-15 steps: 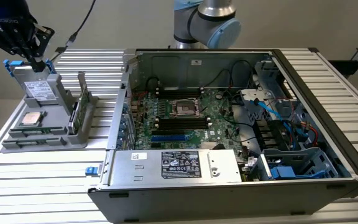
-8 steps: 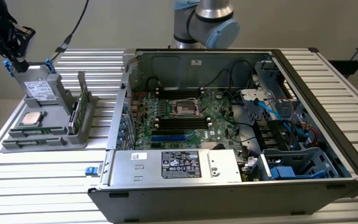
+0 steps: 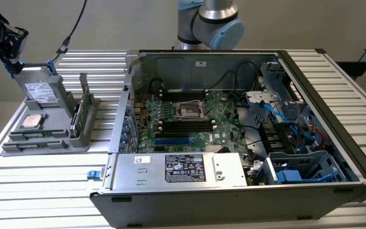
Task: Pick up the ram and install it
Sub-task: 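Pick up the ram and move it above insertion slot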
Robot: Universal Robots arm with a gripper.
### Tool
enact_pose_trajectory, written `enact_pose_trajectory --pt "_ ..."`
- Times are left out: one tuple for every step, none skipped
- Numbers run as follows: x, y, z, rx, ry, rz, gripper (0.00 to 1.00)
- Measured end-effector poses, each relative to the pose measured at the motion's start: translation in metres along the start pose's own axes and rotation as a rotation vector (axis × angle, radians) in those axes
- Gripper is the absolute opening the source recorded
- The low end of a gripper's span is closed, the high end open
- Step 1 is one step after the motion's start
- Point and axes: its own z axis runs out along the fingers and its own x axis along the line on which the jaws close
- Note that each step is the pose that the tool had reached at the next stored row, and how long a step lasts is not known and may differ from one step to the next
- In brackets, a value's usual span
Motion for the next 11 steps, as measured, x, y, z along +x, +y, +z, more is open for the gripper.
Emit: enact_pose_trajectory --pt "0.0 0.0 0.0 0.0 0.0 0.0 0.1" --pt "0.0 0.0 0.0 0.0 0.0 0.0 0.1" --pt "0.0 0.0 0.0 0.0 0.0 0.0 0.1" --pt "0.0 0.0 0.0 0.0 0.0 0.0 0.1" --pt "0.0 0.0 0.0 0.0 0.0 0.0 0.1" --pt "0.0 0.0 0.0 0.0 0.0 0.0 0.1" --pt "0.0 0.0 0.0 0.0 0.0 0.0 0.1" --pt "0.0 0.0 0.0 0.0 0.0 0.0 0.1" --pt "0.0 0.0 0.0 0.0 0.0001 0.0 0.1" --pt "0.0 0.0 0.0 0.0 0.0001 0.0 0.1" --pt "0.0 0.0 0.0 0.0 0.0001 0.0 0.1"
